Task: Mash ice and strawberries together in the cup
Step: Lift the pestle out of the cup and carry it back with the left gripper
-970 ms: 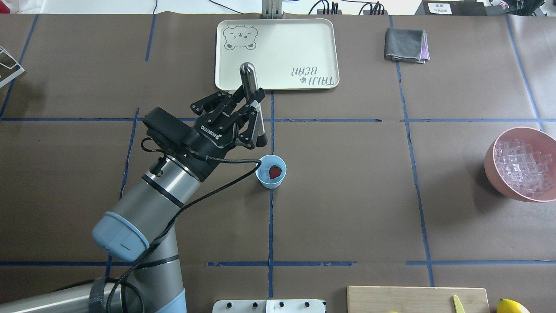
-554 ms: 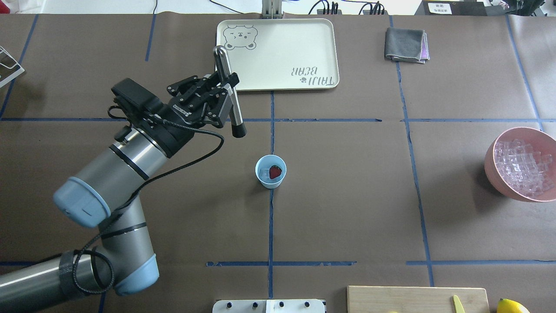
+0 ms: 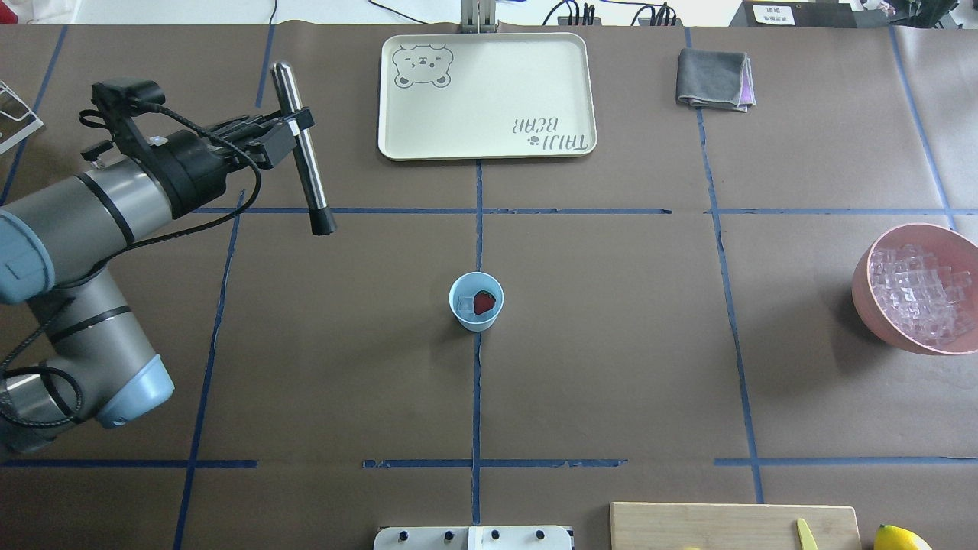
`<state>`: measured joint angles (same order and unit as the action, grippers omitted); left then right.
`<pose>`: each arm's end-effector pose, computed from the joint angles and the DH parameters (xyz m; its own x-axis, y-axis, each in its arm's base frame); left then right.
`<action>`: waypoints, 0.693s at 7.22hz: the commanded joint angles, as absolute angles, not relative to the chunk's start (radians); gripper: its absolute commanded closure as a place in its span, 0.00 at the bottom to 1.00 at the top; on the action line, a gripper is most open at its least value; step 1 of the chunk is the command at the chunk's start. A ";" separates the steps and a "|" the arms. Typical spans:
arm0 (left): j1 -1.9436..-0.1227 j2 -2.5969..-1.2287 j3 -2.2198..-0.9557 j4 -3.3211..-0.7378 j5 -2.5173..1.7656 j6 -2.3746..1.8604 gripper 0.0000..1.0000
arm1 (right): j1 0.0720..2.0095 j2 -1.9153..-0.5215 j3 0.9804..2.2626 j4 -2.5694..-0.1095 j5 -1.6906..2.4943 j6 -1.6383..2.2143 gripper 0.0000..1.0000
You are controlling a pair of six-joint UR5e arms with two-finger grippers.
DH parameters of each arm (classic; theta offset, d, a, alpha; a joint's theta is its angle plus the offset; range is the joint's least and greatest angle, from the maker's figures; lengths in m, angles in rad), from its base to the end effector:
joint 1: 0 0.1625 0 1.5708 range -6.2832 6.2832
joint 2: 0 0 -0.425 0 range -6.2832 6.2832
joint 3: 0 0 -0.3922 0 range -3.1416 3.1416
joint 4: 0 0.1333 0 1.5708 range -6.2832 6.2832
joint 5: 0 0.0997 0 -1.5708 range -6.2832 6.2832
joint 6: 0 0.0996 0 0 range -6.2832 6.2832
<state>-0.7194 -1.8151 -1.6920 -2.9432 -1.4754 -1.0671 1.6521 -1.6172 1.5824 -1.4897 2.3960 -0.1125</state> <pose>0.3198 -0.4700 0.3199 0.2411 0.4275 -0.8712 0.6967 0.5487 0.4621 0.0985 -0.4685 0.6636 0.6837 -0.0907 0.7241 -0.0044 0.9917 0.1284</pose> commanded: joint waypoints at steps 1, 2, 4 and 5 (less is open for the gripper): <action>-0.913 -1.709 -1.686 -2.825 -1.816 -1.153 1.00 | 1.652 -1.618 1.571 -1.485 2.390 -0.104 0.00; -1.018 -1.709 -1.671 -2.686 -2.011 -1.160 1.00 | 1.652 -1.617 1.565 -1.483 2.391 -0.101 0.00; -1.148 -1.694 -1.648 -2.454 -2.330 -1.149 1.00 | 1.651 -1.612 1.566 -1.480 2.391 -0.103 0.00; -1.190 -1.659 -1.613 -2.450 -2.383 -1.125 1.00 | 1.651 -1.611 1.568 -1.480 2.393 -0.103 0.00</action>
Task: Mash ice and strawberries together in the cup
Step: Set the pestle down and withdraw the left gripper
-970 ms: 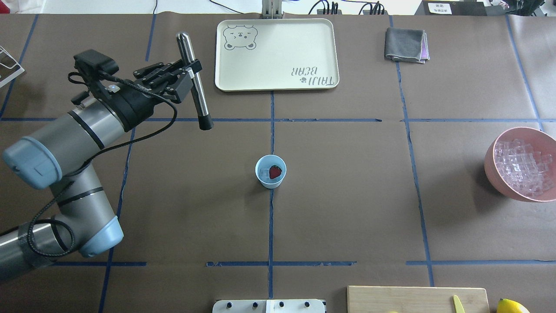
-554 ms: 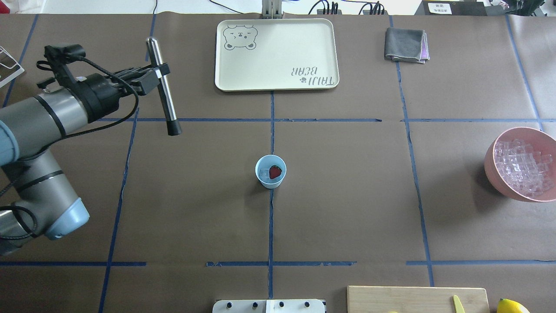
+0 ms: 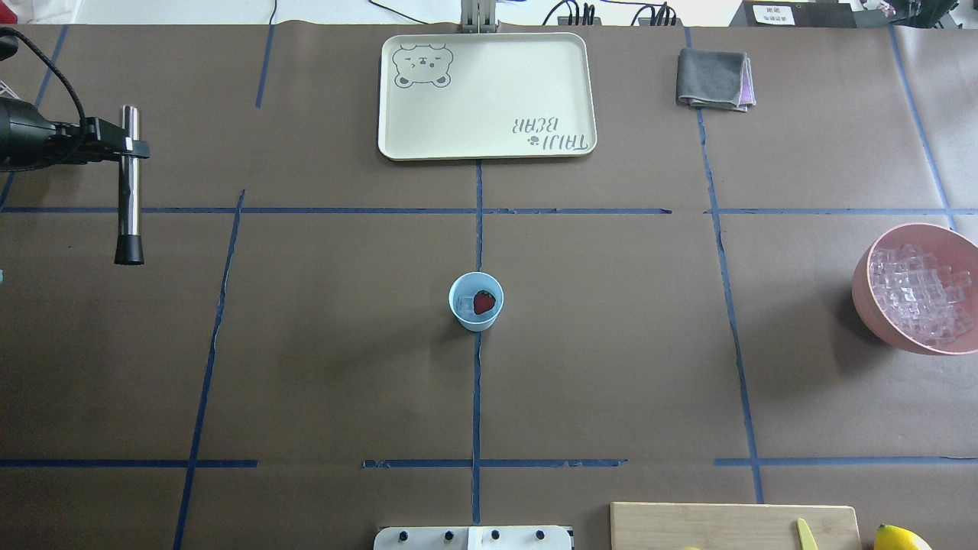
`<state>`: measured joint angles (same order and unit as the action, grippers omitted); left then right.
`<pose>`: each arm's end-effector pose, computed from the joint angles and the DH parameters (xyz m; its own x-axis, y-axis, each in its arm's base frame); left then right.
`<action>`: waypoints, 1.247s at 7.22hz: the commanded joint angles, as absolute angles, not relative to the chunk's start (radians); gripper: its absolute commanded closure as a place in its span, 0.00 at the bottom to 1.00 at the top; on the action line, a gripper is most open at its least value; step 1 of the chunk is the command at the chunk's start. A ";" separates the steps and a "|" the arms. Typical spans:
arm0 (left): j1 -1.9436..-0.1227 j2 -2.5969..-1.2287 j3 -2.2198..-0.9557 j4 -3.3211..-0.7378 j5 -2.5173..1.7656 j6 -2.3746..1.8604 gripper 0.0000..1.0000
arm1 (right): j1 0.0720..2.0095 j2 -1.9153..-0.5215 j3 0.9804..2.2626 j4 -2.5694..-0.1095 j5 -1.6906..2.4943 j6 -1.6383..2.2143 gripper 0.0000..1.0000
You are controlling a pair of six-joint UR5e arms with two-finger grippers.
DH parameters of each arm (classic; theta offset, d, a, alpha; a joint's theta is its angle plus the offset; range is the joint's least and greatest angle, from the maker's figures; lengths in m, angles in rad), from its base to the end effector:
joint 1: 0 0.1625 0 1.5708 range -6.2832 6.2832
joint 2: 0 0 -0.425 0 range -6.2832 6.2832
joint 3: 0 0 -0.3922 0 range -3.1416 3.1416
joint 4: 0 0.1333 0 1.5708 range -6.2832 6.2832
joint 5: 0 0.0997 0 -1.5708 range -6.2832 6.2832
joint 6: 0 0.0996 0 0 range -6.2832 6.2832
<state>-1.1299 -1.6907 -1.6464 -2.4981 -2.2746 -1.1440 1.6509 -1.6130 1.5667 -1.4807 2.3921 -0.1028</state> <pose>0.1713 -0.5242 0.4513 0.3507 -0.0035 -0.9365 0.3245 0.9385 0.1180 0.0983 -0.4701 0.6687 0.6863 -0.0797 0.7230 -0.0096 0.9929 0.1186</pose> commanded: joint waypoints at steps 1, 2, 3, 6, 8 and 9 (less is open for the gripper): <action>-1.209 -1.604 -1.586 -2.447 -2.407 -0.980 1.00 | 1.651 -1.612 1.568 -1.477 2.393 -0.101 0.00; -1.230 -1.582 -1.539 -2.422 -2.420 -0.875 1.00 | 1.651 -1.611 1.568 -1.479 2.393 -0.101 0.00; -1.232 -1.580 -1.484 -2.410 -2.415 -0.782 1.00 | 1.651 -1.612 1.566 -1.479 2.393 -0.101 0.00; -1.229 -1.516 -1.410 -2.407 -2.360 -0.669 1.00 | 1.648 -1.611 1.565 -1.477 2.391 -0.104 0.00; -1.218 -1.485 -1.407 -2.407 -2.292 -0.669 1.00 | 1.649 -1.611 1.565 -1.477 2.390 -0.104 0.00; -1.215 -1.485 -1.405 -2.407 -2.260 -0.669 1.00 | 1.649 -1.609 1.565 -1.477 2.390 -0.104 0.00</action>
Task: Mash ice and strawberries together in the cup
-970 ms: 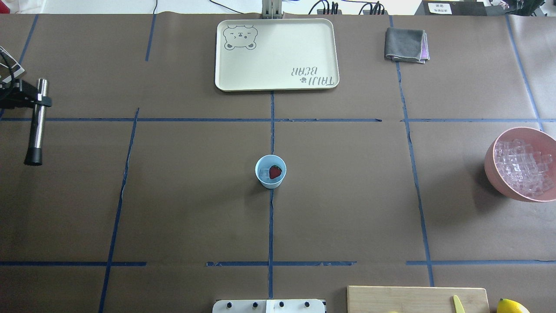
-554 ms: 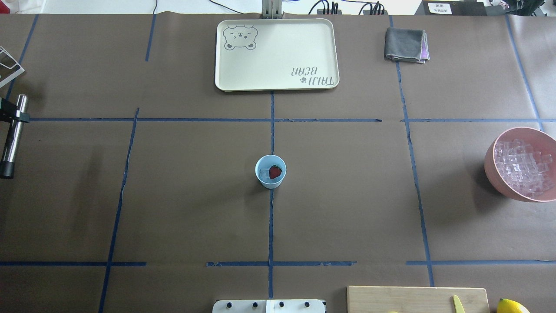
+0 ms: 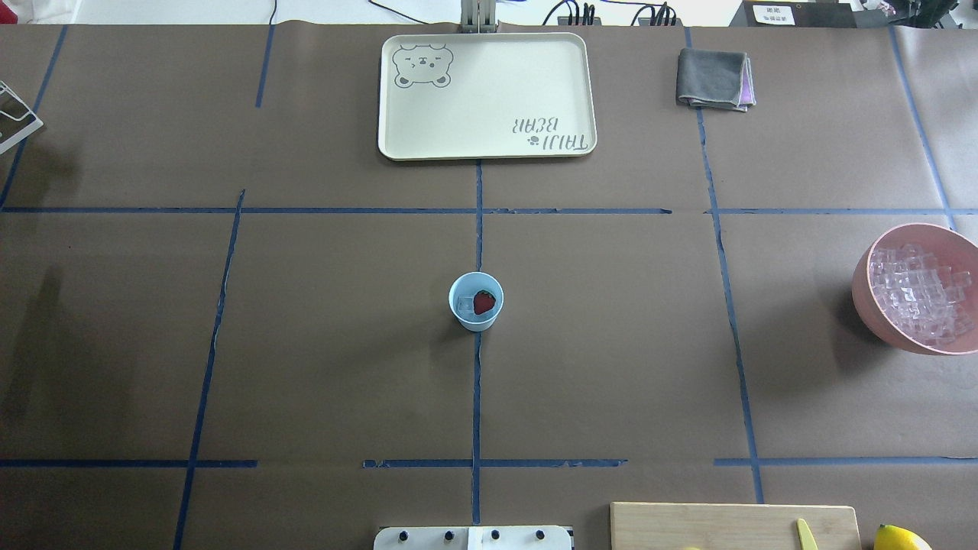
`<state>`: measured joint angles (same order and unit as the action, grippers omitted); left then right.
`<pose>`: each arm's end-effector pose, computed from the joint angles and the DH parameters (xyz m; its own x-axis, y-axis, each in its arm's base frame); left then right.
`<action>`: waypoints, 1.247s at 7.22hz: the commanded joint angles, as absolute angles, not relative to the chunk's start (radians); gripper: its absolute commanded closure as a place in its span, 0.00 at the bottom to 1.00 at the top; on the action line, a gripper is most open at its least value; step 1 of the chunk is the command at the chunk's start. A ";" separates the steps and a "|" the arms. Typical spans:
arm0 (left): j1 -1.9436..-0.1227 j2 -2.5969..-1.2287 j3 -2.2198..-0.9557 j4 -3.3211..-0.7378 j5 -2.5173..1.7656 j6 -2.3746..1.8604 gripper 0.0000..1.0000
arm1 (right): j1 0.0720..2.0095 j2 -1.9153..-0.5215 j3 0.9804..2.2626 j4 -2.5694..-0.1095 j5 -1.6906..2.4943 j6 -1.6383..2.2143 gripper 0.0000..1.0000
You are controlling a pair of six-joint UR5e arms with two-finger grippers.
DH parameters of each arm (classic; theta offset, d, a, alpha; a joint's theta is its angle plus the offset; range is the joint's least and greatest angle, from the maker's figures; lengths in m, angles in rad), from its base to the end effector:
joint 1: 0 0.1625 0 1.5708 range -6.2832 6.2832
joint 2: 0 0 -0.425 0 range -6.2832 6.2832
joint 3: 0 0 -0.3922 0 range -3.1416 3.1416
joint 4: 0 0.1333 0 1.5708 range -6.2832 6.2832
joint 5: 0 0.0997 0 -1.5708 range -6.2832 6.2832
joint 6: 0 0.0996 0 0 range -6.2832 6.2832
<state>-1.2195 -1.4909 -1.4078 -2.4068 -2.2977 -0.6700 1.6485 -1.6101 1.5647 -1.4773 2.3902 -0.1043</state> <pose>0.0991 -0.4654 0.6865 0.6269 -0.0086 -0.7790 0.1326 0.9865 0.0959 0.0974 -0.4718 0.6681 0.6877 -0.0858 0.7209 -0.0060 0.9923 0.1238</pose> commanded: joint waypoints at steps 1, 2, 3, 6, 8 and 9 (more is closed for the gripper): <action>-1.212 -1.488 -1.399 -2.407 -2.252 -0.670 1.00 | 1.648 -1.609 1.565 -1.477 2.390 -0.106 0.00; -1.200 -1.489 -1.397 -2.407 -2.250 -0.670 1.00 | 1.647 -1.609 1.565 -1.477 2.388 -0.106 0.00; -1.171 -1.496 -1.396 -2.407 -2.249 -0.669 1.00 | 1.647 -1.608 1.565 -1.477 2.388 -0.106 0.00; -1.158 -1.488 -1.397 -2.411 -2.249 -0.667 0.85 | 1.649 -1.601 1.566 -1.477 2.387 -0.106 0.00; -1.157 -1.471 -1.387 -2.436 -2.235 -0.666 0.00 | 1.649 -1.600 1.568 -1.477 2.387 -0.106 0.00; -1.158 -1.465 -1.387 -2.465 -2.196 -0.622 0.00 | 1.649 -1.600 1.568 -1.476 2.387 -0.107 0.00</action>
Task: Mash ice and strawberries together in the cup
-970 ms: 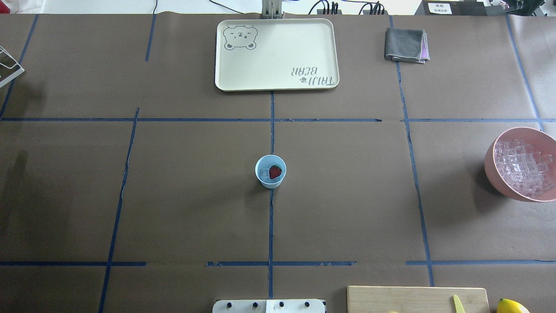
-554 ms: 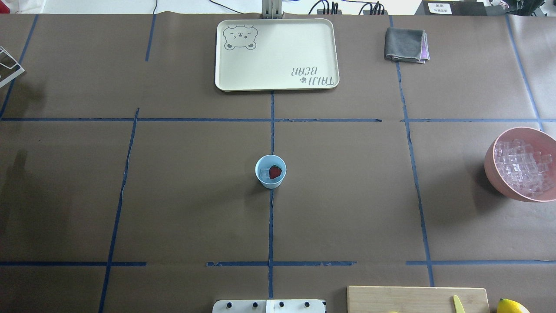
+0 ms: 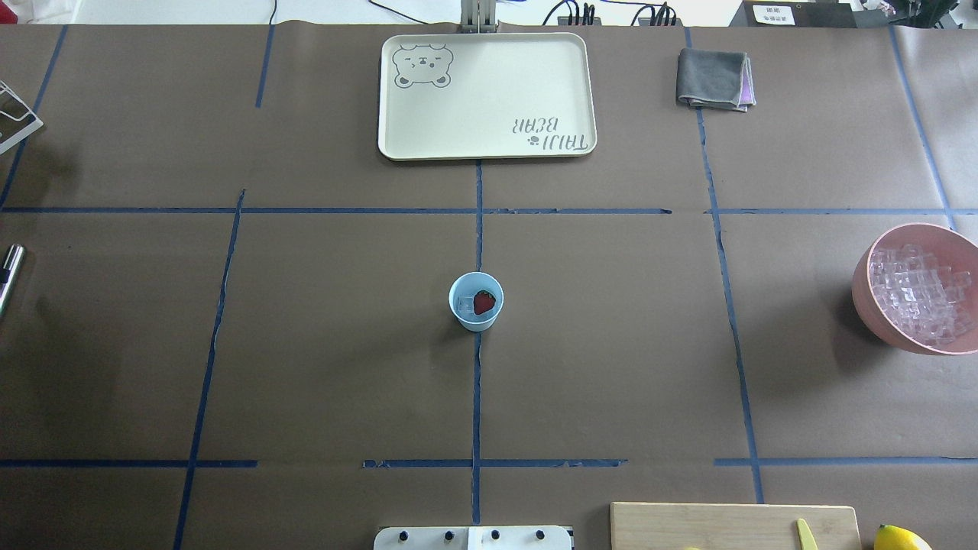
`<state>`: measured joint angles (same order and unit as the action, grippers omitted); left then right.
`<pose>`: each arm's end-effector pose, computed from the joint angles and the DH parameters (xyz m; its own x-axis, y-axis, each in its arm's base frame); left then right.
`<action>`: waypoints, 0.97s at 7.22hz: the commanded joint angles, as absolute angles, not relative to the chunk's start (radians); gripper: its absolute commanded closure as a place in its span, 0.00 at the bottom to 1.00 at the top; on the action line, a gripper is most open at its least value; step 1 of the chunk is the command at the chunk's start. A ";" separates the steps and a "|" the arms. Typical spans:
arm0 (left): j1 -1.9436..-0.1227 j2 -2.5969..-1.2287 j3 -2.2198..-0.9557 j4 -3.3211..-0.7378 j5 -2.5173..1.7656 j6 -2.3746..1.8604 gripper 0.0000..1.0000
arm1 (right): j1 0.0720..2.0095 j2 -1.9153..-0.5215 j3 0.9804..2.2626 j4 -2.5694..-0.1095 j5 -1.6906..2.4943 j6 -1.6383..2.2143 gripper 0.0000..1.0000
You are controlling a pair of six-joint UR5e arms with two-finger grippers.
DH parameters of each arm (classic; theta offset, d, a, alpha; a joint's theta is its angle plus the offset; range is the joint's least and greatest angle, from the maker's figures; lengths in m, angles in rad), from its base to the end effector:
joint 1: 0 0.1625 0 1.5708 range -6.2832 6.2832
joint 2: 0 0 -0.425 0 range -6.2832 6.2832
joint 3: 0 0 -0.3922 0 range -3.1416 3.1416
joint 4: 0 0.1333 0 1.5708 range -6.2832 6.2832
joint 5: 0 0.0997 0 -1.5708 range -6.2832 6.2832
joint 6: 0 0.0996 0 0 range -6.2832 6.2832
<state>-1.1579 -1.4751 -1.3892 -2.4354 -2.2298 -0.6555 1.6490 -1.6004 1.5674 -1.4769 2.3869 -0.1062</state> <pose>0.1196 -0.4533 0.7032 0.6698 0.0331 -0.7418 0.0936 0.9873 0.1286 0.0983 -0.4769 0.6623 0.6908 -0.0962 0.7166 -0.0048 0.9905 0.1376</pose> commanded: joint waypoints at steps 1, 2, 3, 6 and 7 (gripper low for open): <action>-1.158 -1.463 -1.387 -2.461 -2.201 -0.603 0.00 | 1.649 -1.600 1.568 -1.477 2.387 -0.107 0.00; -1.157 -1.468 -1.390 -2.459 -2.223 -0.603 0.00 | 1.649 -1.600 1.568 -1.477 2.387 -0.109 0.00; -1.155 -1.470 -1.390 -2.457 -2.268 -0.603 0.00 | 1.649 -1.600 1.568 -1.476 2.387 -0.112 0.00; -1.250 -1.468 -1.441 -2.305 -2.374 -0.395 0.00 | 1.649 -1.598 1.568 -1.476 2.387 -0.117 0.00; -1.305 -1.468 -1.495 -2.190 -2.378 -0.296 0.00 | 1.649 -1.598 1.568 -1.477 2.387 -0.111 0.00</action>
<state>-1.2402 -1.4674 -1.4382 -2.3204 -2.3597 -0.4208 1.6490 -1.5985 1.5677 -1.4760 2.3869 -0.1151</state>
